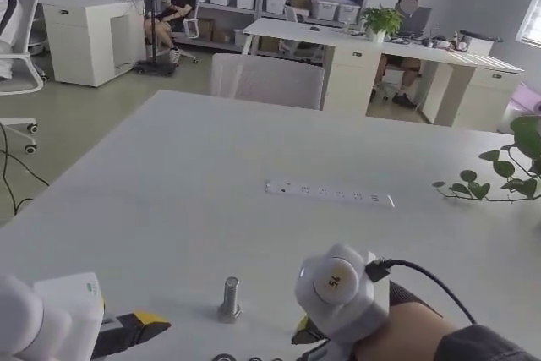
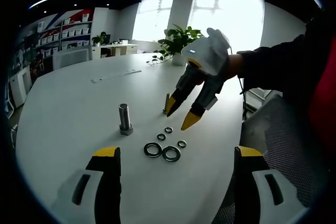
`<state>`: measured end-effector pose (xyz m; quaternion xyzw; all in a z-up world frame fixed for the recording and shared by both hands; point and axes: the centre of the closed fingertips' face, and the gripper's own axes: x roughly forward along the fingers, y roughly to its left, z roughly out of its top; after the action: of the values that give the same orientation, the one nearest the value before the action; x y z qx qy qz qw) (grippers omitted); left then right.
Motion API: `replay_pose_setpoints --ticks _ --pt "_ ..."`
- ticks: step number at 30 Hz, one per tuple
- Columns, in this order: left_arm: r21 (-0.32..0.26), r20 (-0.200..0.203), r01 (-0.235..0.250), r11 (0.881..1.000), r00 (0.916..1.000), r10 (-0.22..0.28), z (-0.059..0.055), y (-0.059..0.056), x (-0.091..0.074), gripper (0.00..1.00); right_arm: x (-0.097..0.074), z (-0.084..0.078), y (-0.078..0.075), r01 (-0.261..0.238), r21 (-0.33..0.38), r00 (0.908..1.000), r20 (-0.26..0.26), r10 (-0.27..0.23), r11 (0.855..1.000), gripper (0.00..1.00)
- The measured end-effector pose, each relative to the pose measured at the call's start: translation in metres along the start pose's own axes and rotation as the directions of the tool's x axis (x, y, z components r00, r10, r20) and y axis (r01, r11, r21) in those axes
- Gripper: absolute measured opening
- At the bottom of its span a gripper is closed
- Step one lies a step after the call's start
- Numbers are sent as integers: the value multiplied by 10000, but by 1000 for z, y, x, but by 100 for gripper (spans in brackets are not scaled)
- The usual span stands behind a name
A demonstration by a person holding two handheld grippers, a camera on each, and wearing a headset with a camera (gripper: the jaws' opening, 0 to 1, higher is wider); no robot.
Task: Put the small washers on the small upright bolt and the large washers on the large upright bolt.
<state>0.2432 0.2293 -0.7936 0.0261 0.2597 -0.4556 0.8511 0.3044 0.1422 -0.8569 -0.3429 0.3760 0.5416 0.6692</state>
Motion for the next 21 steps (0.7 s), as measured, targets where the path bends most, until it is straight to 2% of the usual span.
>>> replay_pose_setpoints --ticks 7,10,21 --pt "-25 -28 5 10000 10000 -5 -1 1 -1 89 8 1 1 -167 -73 9997 -161 165 9998 28" --pt "-46 -31 -7 10000 10000 7 -1 1 -1 89 12 -3 -1 -212 -117 9991 -379 208 9997 27" --pt "-89 -27 -13 10000 10000 13 -3 3 -1 89 17 -2 -1 -303 -267 9978 -592 287 9992 24"
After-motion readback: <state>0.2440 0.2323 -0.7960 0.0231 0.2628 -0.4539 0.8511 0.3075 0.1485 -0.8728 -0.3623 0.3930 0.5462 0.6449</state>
